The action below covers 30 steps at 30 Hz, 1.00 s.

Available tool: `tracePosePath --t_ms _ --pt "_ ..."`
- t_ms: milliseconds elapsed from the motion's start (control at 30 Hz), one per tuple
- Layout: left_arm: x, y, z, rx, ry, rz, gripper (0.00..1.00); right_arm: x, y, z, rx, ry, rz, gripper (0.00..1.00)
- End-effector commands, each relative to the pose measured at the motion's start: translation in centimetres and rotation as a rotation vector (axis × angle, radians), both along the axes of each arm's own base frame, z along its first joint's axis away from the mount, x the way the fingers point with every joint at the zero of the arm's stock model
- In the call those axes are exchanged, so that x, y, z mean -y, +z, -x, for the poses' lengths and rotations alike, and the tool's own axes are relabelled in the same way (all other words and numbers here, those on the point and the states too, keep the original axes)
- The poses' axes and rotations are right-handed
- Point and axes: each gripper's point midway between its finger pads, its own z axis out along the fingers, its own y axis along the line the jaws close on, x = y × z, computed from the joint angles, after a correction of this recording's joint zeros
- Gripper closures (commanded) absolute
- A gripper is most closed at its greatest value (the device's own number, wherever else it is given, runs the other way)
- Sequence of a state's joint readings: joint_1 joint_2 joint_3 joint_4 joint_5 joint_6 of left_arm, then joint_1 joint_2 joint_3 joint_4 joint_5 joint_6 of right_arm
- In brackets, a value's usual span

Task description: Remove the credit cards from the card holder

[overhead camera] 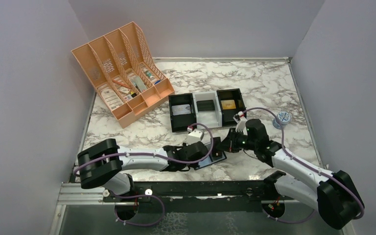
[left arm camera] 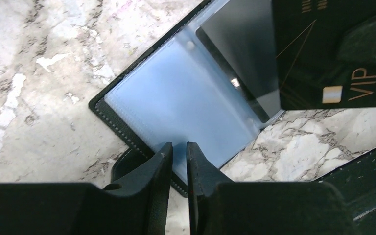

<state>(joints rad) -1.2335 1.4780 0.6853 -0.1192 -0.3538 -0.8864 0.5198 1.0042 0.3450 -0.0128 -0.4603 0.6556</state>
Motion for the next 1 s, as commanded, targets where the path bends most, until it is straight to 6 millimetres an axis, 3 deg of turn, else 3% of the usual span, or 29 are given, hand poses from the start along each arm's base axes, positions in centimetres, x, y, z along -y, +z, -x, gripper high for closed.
tracePosePath --t_ms 0,133,233,300,433,533,633,800,967 --pt "-1.6 1.0 0.0 0.038 -0.003 -0.035 0.76 0.9 0.3 -0.5 0.035 -0.028 0.062 0.99" --pt "-1.4 3.2 -0.3 0.082 -0.057 -0.023 0.65 0.8 1.6 -1.1 0.105 -0.029 0.039 0.99" --pt "-1.4 5.5 -0.9 0.115 -0.106 0.007 0.45 0.5 3.4 -1.6 0.201 -0.011 0.01 0.99" --pt "-2.0 6.9 -1.7 0.124 -0.117 0.036 0.37 0.3 4.5 -2.0 0.262 -0.002 -0.006 0.99" --pt "-4.0 9.7 -3.7 0.161 -0.085 0.069 0.21 0.3 6.2 -2.7 0.362 0.003 -0.009 0.99" --pt "-6.7 11.2 -5.3 0.194 -0.016 0.039 0.09 0.3 7.1 -3.1 0.417 0.01 -0.011 0.99" --pt "-10.1 11.8 -6.7 0.19 0.088 -0.033 0.02 0.5 7.9 -3.7 0.484 0.003 0.0 0.99" --pt "-15.3 12.7 -7.3 0.184 0.172 -0.266 0.01 2.1 9.7 -6.2 0.661 -0.066 0.102 0.99" --pt "-17.5 13.8 -8.7 0.278 0.269 -0.208 0.01 3.0 11.7 -9.4 0.811 -0.119 0.217 0.99"
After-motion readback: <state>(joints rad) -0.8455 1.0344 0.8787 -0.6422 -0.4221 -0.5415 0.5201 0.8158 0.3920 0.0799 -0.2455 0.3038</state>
